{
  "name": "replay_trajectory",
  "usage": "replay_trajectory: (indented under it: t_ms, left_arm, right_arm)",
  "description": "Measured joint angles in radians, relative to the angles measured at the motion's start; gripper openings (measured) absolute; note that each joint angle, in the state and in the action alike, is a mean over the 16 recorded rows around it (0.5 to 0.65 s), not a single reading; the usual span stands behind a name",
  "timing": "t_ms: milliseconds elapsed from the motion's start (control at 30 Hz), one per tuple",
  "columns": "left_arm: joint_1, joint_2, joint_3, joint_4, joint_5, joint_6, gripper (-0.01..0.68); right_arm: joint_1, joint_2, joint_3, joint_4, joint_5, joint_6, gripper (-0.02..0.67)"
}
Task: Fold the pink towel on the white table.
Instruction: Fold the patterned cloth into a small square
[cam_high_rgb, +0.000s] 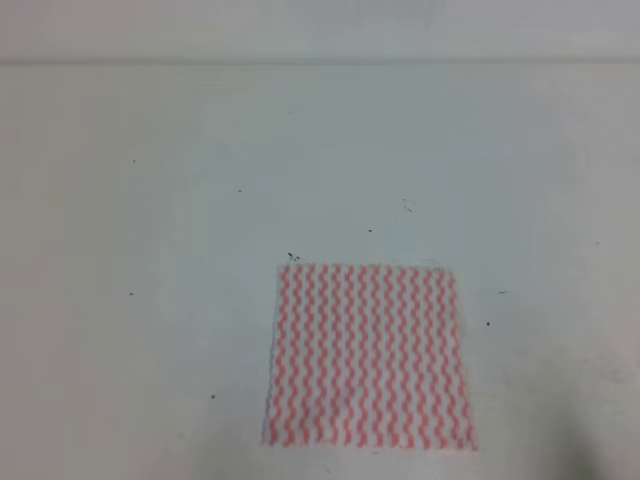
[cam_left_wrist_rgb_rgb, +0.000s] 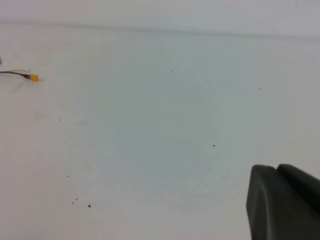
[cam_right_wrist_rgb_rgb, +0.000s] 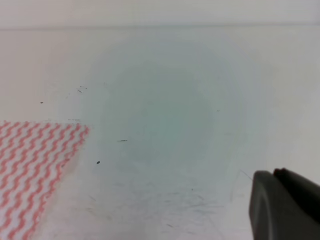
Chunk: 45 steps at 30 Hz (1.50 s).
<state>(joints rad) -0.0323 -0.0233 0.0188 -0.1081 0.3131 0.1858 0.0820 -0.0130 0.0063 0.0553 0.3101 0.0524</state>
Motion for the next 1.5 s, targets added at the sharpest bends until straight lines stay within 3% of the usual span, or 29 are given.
replay_trajectory:
  t_ms: [1500]
  left_arm:
    - [0.000, -0.006, 0.005, 0.001, -0.030, 0.001, -0.005]
  right_arm:
    - [0.000, 0.003, -0.003, 0.000, 0.002, 0.000, -0.018]
